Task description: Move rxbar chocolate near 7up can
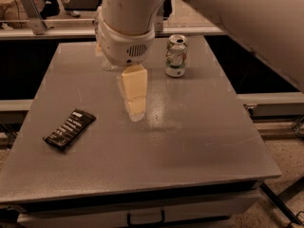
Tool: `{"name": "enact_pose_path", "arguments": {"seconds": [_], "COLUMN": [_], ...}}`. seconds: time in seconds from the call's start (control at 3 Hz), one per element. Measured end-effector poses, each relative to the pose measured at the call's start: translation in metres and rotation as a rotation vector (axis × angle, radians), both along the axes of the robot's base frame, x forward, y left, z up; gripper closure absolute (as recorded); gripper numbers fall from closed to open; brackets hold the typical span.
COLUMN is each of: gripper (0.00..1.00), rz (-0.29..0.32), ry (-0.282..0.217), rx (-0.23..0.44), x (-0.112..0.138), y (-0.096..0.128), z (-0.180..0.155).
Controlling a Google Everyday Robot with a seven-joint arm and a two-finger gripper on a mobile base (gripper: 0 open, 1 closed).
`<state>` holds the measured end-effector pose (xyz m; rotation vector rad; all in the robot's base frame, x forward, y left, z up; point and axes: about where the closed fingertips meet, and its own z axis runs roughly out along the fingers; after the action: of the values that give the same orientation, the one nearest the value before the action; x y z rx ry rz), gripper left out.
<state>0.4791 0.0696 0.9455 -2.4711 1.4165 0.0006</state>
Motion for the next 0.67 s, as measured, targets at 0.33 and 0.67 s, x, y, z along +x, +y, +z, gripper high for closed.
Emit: {"name": "enact_pose_path", "arguments": {"seconds": [0.33,0.67], "gripper": [0.00,0.00], "rz": [0.104,0.199], "ry": [0.005,0.012], "rx": [-0.053,-0.118], "x": [-0.006,-0.014], "y": [0.035,0.062], "z": [-0.019,-0.042]}}
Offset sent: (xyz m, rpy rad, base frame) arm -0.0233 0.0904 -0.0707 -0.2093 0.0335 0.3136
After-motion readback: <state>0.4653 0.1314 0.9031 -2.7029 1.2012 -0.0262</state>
